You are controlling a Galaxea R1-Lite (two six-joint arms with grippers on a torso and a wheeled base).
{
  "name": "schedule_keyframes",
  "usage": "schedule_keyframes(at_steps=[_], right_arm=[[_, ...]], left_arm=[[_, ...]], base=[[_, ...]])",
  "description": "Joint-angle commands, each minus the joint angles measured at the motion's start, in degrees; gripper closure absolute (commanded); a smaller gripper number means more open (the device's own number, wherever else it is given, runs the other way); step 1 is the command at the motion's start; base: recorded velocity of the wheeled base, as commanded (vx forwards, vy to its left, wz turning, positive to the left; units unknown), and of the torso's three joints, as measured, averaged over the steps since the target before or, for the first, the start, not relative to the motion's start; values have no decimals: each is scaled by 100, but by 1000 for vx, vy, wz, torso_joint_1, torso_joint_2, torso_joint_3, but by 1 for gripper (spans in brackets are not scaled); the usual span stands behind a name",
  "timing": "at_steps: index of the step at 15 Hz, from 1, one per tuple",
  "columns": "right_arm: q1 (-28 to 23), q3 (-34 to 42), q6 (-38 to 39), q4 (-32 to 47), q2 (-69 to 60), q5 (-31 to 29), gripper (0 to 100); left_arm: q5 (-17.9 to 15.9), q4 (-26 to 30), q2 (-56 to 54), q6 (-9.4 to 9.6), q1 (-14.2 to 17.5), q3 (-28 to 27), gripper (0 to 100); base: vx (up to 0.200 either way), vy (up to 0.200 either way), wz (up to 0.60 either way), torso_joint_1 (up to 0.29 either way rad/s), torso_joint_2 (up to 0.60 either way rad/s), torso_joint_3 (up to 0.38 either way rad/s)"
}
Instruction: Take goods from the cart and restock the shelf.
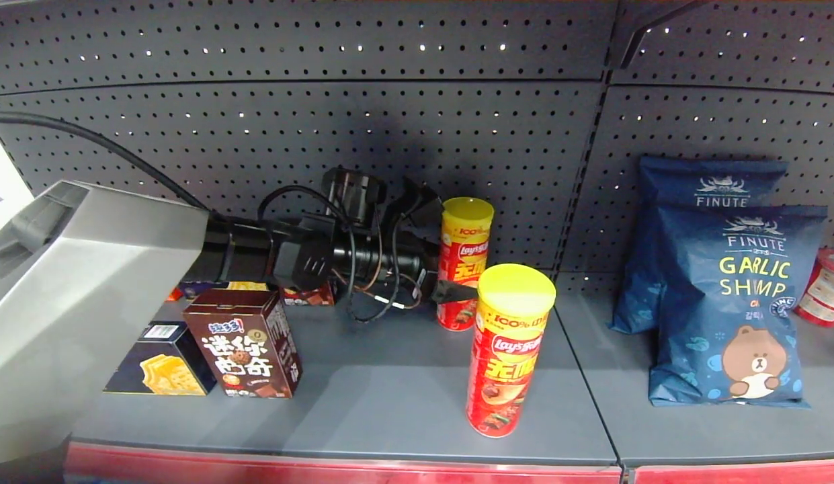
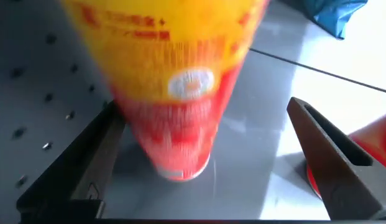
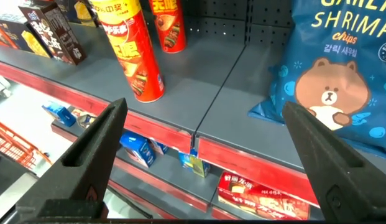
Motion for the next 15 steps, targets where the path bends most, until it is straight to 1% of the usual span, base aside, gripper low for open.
schedule_keyframes(at_steps=[1,3,4,5,6,8,10,11,12,14,15], right_arm=[[7,-31,-1,-9,104,6,0],[25,-92,-10,-9,200,6,0],[51,-198,-10,-18,385,14,0],[51,-259,-10,-18,455,23,0],[60,-514,-19,-62,833,23,0],[51,-936,-27,-97,1475,23,0],[218,-1455,-54,-150,2380,-12,0],[218,-1455,-54,-150,2380,-12,0],[359,-1841,-71,-150,3136,-91,0],[412,-1973,-54,-176,3813,-434,0],[412,-1964,-36,-194,3892,-469,0]], left_arm=[[4,-20,-370,1,68,352,0],[12,-37,-537,1,112,598,0],[12,-213,-713,1,173,879,0],[12,-266,-757,1,191,967,0],[12,-354,-950,1,217,1178,0],[12,-354,-1143,1,296,1239,0],[12,-354,-1398,1,349,1406,0],[12,-354,-1398,1,349,1406,0],[83,-362,-1750,-8,393,1820,0],[364,-362,-2163,-17,393,2233,0],[390,-362,-2242,-17,393,2294,0]], base=[[0,0,0,0,0,0],[0,0,0,0,0,0],[0,0,0,0,0,0],[0,0,0,0,0,0],[0,0,0,0,0,0],[0,0,0,0,0,0],[0,0,0,0,0,0],[0,0,0,0,0,0],[0,0,0,0,0,0],[0,0,0,0,0,0],[0,0,0,0,0,0]])
